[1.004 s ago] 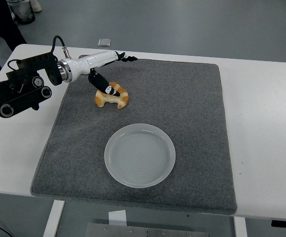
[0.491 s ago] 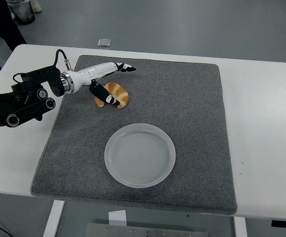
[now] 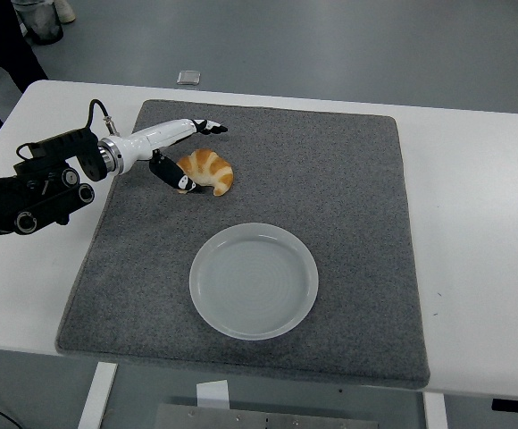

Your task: Place the bread on the plate

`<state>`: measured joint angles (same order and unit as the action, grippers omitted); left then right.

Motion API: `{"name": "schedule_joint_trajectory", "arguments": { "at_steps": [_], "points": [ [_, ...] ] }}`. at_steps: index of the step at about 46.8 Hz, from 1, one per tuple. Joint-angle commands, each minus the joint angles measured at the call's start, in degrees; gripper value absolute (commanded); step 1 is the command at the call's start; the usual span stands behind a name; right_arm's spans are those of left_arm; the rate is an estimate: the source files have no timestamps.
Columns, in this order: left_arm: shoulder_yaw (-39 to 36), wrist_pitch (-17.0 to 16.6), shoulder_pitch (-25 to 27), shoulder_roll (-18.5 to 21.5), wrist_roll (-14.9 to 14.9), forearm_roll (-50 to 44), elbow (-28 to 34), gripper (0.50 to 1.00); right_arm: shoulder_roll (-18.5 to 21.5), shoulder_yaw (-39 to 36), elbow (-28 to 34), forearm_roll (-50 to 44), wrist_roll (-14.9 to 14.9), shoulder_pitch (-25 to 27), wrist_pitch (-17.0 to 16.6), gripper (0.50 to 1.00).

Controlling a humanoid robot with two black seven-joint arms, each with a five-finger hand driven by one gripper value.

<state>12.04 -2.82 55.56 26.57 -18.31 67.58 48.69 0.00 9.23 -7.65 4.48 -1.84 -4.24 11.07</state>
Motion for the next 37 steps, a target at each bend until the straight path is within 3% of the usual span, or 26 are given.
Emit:
{"name": "schedule_joint_trajectory", "arguments": {
  "at_steps": [1,10,29,37],
  "points": [
    [0.00,-0.08,-0.01,-1.17,-0.93,-0.43,-1.40,0.992,0.00,0.00,0.00,0.00,-0.01,0.02,0.00,0.952],
    [0.27,-1.05,-0.27,-4.51,-3.57,-0.87,-5.27,0.990,0.00,0.00,0.00,0.00,-0.01,0.02,0.09,0.952],
    [0.00,-1.75,-1.06,-4.86,-3.84,-0.78,-6.24,0.973,0.00,0.00,0.09,0.00,-0.01,0.02,0.09,0.952],
    [0.00,-2.10,-1.24,-4.86,-3.93,-0.78,-6.24,0.907,0.00,0.00,0.09,0.00,-0.01,-0.07,0.09,0.952]
  ]
}}
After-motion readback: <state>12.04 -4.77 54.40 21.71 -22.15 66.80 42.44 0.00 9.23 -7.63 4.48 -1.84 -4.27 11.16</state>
